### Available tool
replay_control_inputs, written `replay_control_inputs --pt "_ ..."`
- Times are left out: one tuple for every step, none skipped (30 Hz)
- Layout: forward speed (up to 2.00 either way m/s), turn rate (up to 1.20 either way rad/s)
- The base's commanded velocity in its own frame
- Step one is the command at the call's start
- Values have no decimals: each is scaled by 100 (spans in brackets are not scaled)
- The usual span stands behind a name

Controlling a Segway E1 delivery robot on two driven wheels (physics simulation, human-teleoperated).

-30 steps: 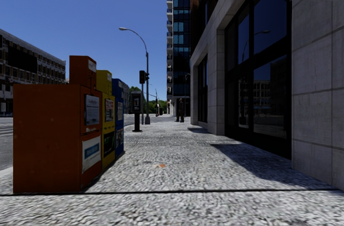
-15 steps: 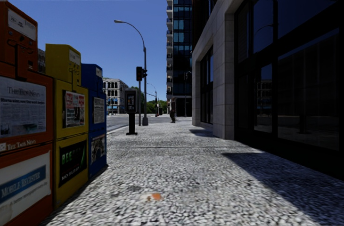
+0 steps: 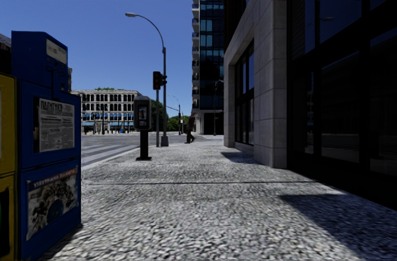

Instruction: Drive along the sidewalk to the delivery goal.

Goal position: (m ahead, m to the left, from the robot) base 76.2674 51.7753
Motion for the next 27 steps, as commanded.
replay_control_inputs --pt "200 0" --pt "200 0" --pt "200 0" --pt "200 0" --pt "200 0" --pt "200 0" --pt "200 0" --pt "200 0" --pt "200 0" --pt "200 0" --pt "200 0" --pt "200 0" --pt "200 0" --pt "200 0" --pt "200 0" --pt "200 0" --pt "200 0" --pt "200 0" --pt "200 0" --pt "200 0" --pt "200 0" --pt "200 0" --pt "200 0" --pt "200 0" --pt "200 0" --pt "200 1" --pt "200 2"
